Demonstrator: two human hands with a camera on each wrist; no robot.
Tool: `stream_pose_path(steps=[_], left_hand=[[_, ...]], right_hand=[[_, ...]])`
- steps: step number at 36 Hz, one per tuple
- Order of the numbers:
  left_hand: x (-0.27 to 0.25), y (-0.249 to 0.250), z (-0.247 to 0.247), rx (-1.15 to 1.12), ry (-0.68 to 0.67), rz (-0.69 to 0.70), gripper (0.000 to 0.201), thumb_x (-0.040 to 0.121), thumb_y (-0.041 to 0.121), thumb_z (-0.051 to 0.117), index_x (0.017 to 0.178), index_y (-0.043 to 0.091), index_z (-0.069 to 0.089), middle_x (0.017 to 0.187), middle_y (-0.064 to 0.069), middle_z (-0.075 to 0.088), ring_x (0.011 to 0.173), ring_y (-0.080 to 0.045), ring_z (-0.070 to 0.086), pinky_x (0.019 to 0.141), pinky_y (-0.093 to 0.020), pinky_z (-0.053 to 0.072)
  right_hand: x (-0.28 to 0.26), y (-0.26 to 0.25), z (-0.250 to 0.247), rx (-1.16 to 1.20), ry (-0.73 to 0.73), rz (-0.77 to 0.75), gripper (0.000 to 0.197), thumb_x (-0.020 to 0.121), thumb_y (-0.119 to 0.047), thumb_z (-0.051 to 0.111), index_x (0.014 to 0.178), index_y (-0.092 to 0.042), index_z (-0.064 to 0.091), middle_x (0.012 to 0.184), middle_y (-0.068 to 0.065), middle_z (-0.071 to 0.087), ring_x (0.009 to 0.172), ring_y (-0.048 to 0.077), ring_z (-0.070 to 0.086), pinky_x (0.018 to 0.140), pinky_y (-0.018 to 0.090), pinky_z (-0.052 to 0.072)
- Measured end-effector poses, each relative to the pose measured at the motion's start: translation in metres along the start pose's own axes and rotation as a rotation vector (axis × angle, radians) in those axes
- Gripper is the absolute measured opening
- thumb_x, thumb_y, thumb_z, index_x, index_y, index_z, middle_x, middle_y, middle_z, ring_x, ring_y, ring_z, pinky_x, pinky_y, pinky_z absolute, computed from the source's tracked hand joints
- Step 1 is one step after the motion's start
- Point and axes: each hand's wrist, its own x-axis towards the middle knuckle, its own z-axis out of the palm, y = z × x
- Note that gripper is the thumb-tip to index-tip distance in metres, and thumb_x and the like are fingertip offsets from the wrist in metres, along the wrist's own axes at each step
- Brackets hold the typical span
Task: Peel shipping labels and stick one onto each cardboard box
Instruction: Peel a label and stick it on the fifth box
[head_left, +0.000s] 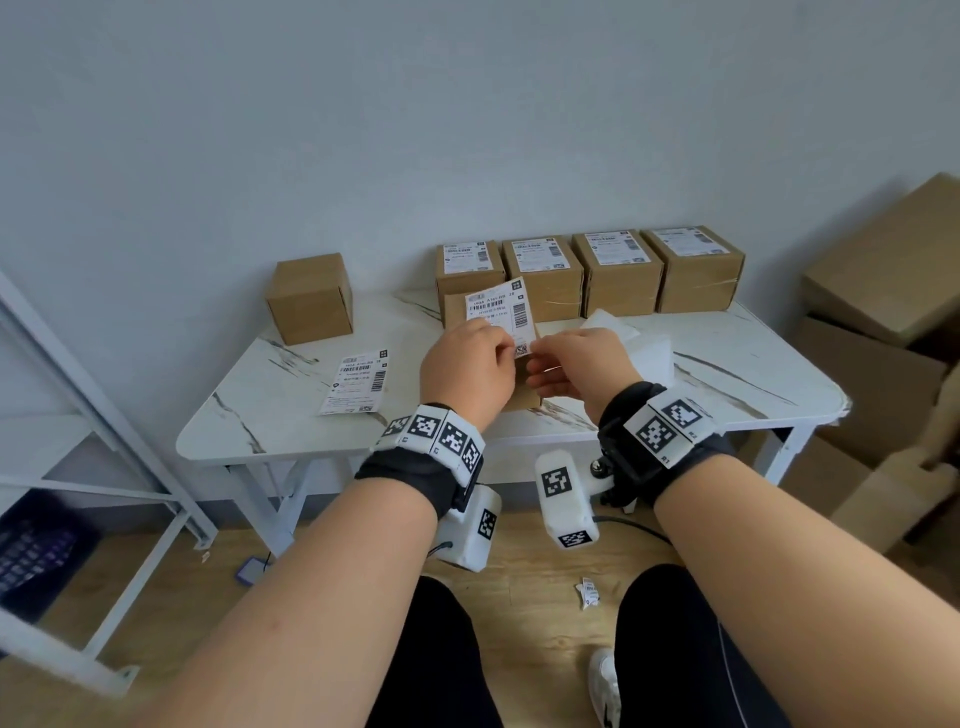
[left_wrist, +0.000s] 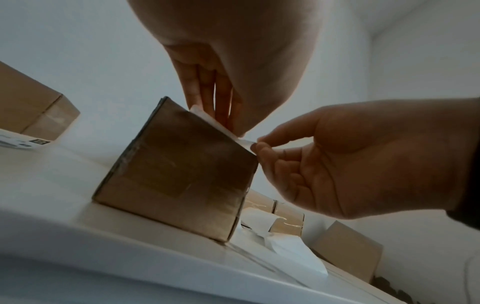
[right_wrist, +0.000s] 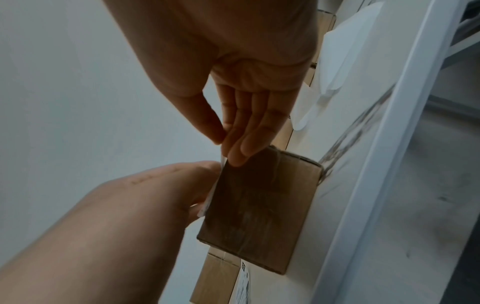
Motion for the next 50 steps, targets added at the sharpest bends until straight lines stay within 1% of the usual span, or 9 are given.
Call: stream_pose_path(steps=[4, 10, 14, 20, 28, 34, 39, 44, 50], left_hand=[[0.002, -0.002, -0.002, -0.008, -0.017, -0.006, 0.018, 0.089, 0.029, 0.057, 0.096, 0.023, 0.073, 0.103, 0.006, 0.066, 0.097, -0.015, 0.057, 0.074, -0.025, 0.042], [0.004, -0.004, -0.003, -0.038, -0.042, -0.043, 0.017, 0.086, 0.034, 0.062, 0.096, 0.025, 0.073, 0.105, 0.007, 0.066, 0.099, -0.015, 0.058, 0.08, -0.026, 0.046], [0.006, -0.004, -0.002, -0.051, -0.048, -0.057, 0.019, 0.084, 0.037, 0.064, 0.096, 0.026, 0.074, 0.105, 0.007, 0.067, 0.099, -0.015, 0.059, 0.082, -0.028, 0.047], [0.006, -0.004, 0.0, -0.026, -0.037, -0.058, 0.019, 0.084, 0.04, 0.064, 0.092, 0.027, 0.074, 0.103, 0.008, 0.066, 0.097, -0.015, 0.058, 0.075, -0.025, 0.043], [0.005, -0.004, 0.001, -0.047, -0.029, -0.049, 0.018, 0.086, 0.038, 0.063, 0.091, 0.025, 0.074, 0.102, 0.006, 0.067, 0.094, -0.015, 0.059, 0.074, -0.028, 0.047], [0.003, -0.003, 0.0, -0.084, -0.016, -0.056, 0.018, 0.087, 0.038, 0.062, 0.084, 0.026, 0.075, 0.095, 0.007, 0.068, 0.088, -0.014, 0.06, 0.073, -0.03, 0.05], [0.002, -0.004, -0.002, -0.102, -0.016, -0.056, 0.019, 0.089, 0.038, 0.06, 0.083, 0.026, 0.074, 0.094, 0.008, 0.069, 0.086, -0.013, 0.06, 0.074, -0.031, 0.05], [0.002, -0.003, -0.005, -0.105, -0.006, -0.045, 0.024, 0.091, 0.037, 0.058, 0.083, 0.022, 0.074, 0.091, 0.006, 0.069, 0.083, -0.014, 0.06, 0.071, -0.032, 0.049], [0.0, -0.001, -0.006, -0.118, 0.012, -0.063, 0.025, 0.091, 0.036, 0.057, 0.082, 0.02, 0.073, 0.086, 0.003, 0.07, 0.079, -0.017, 0.061, 0.069, -0.034, 0.05]], right_hand=[[0.0, 0.0, 0.001, 0.01, 0.007, 0.02, 0.009, 0.088, 0.0, 0.055, 0.082, 0.003, 0.06, 0.066, 0.015, 0.063, 0.05, 0.024, 0.061, 0.048, 0.028, 0.053], [0.002, 0.002, 0.003, -0.016, 0.033, -0.004, 0.012, 0.086, -0.002, 0.055, 0.077, 0.001, 0.063, 0.064, 0.013, 0.063, 0.052, 0.023, 0.061, 0.053, 0.029, 0.054], [0.004, 0.002, 0.002, -0.034, 0.039, -0.009, 0.01, 0.085, -0.004, 0.056, 0.08, 0.001, 0.063, 0.062, 0.013, 0.061, 0.052, 0.024, 0.061, 0.053, 0.03, 0.054], [0.003, 0.001, 0.001, -0.018, 0.027, 0.012, 0.01, 0.084, -0.002, 0.057, 0.077, 0.001, 0.063, 0.06, 0.012, 0.058, 0.052, 0.023, 0.06, 0.054, 0.029, 0.053], [0.003, 0.001, 0.0, 0.008, 0.036, 0.044, 0.009, 0.082, -0.002, 0.058, 0.075, -0.001, 0.063, 0.062, 0.012, 0.059, 0.053, 0.023, 0.06, 0.057, 0.031, 0.053], [0.004, 0.0, -0.005, 0.039, -0.013, 0.106, 0.008, 0.082, -0.003, 0.06, 0.088, 0.0, 0.064, 0.067, 0.009, 0.066, 0.053, 0.019, 0.061, 0.053, 0.025, 0.054], [0.004, 0.001, -0.008, 0.098, -0.049, 0.105, 0.008, 0.084, -0.003, 0.06, 0.088, 0.001, 0.065, 0.071, 0.011, 0.069, 0.056, 0.019, 0.064, 0.061, 0.026, 0.057], [0.004, 0.0, -0.008, 0.143, -0.066, 0.124, 0.01, 0.086, -0.003, 0.059, 0.092, 0.002, 0.065, 0.071, 0.009, 0.069, 0.055, 0.017, 0.065, 0.056, 0.023, 0.057], [0.006, -0.001, -0.005, 0.166, -0.069, 0.123, 0.007, 0.088, -0.006, 0.059, 0.088, -0.002, 0.065, 0.069, 0.007, 0.068, 0.053, 0.015, 0.064, 0.053, 0.021, 0.057]])
